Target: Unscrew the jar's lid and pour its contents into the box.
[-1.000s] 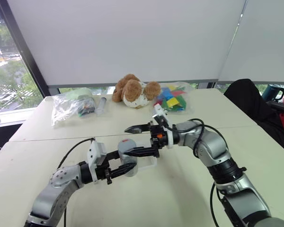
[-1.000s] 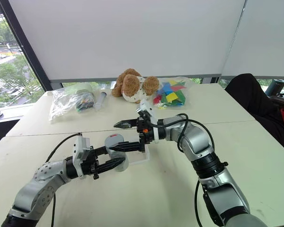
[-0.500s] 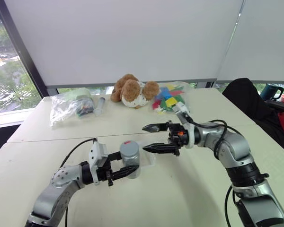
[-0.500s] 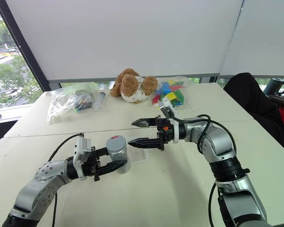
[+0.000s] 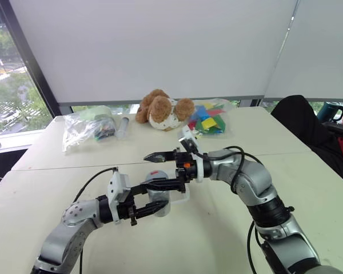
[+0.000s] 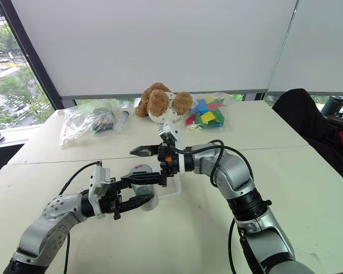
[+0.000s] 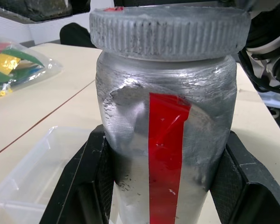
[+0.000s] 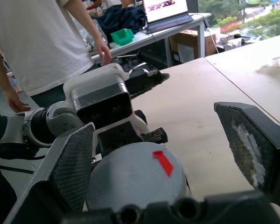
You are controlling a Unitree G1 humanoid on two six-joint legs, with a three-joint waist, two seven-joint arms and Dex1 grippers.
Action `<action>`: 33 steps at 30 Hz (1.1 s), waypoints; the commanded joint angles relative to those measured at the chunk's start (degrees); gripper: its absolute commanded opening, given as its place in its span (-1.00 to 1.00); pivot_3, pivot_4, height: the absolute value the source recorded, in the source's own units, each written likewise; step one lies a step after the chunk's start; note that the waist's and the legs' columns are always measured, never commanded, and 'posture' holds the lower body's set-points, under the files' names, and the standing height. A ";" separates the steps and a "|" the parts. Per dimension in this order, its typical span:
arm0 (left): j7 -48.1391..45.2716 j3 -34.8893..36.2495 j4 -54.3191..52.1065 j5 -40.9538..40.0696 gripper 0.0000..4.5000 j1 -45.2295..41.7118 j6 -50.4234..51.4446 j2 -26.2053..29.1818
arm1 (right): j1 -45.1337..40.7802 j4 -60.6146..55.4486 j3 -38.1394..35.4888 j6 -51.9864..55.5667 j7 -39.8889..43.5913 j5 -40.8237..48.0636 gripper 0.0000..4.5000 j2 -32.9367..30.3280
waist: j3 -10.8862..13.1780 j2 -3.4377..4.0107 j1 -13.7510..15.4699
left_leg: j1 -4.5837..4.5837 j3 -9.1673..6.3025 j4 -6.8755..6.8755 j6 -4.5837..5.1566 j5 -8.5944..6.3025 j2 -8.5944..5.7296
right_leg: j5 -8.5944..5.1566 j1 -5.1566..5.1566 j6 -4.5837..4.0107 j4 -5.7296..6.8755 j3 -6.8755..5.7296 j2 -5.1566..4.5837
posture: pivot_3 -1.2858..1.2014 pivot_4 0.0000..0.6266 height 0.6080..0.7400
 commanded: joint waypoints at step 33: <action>0.66 0.39 -0.98 -0.31 -0.09 -1.26 -0.98 -0.18 | -0.47 7.58 -2.13 -6.28 6.21 -2.41 0.99 -5.07 | 0.00 0.00 -0.01 | 0.00 0.01 0.01 0.00 0.00 0.00 | 0.00 -0.01 0.00 0.02 0.00 0.01 | 0.03 -0.52 1.00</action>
